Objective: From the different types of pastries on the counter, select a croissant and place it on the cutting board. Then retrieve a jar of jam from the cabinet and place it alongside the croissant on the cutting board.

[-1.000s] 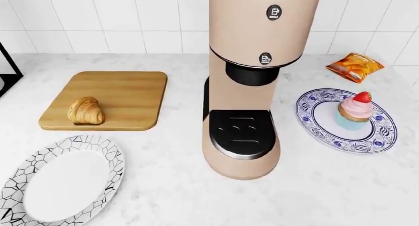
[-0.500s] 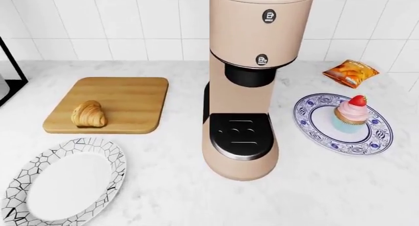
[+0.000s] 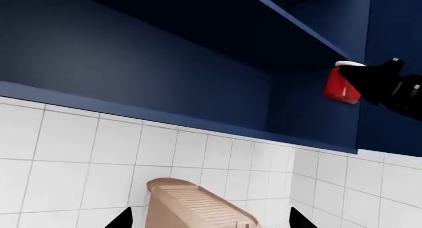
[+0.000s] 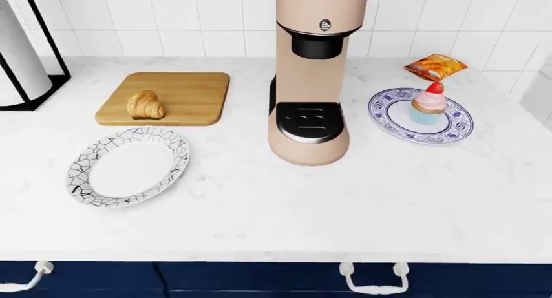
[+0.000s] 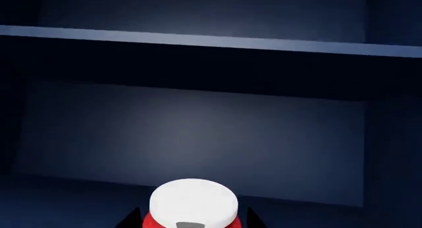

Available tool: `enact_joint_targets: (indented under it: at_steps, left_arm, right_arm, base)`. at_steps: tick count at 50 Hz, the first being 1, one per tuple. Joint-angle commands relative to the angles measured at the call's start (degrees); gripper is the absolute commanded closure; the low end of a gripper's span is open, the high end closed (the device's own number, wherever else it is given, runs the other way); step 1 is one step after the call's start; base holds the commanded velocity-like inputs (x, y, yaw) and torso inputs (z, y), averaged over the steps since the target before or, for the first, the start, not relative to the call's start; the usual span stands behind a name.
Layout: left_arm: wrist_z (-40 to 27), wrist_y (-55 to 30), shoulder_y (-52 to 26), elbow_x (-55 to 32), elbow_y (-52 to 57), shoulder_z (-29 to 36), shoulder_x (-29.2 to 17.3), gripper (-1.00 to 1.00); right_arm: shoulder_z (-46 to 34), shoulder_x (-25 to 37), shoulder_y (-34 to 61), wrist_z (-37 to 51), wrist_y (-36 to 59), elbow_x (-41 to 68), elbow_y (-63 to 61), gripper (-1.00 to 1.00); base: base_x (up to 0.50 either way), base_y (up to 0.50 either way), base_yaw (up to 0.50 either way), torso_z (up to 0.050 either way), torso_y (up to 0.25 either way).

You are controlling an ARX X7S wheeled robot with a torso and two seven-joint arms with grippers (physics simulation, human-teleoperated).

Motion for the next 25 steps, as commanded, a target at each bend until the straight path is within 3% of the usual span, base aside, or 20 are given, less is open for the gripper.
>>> enact_joint_targets:
  at_steps: [1,17,25]
  left_arm:
    - [-0.35,0.06,-0.10,-0.48,0.28,0.05,-0.12,-1.00]
    - [-0.04,0.43,0.45,-0.44,0.31,-0.05,-0.37,-1.00]
    - [-0.19,0.63,1.00,-0.31,0.35,0.01,-0.46,-1.00]
  right_arm:
    - [-0.10,0.02,0.53,-1.51,0.03,-0.19,-1.63,1.00]
    - [-0.01,-0.29,0.53,-4.51,0.67,0.16,-1.96,1.00]
    - [0.25,1.07,0.53,-10.54,7.30,2.86,-6.85,1.00]
  base:
    - [-0.50,0.00,0.00,0.000,0.000]
    - [-0.50,0.00,0.00,0.000,0.000]
    - [-0.50,0.00,0.00,0.000,0.000]
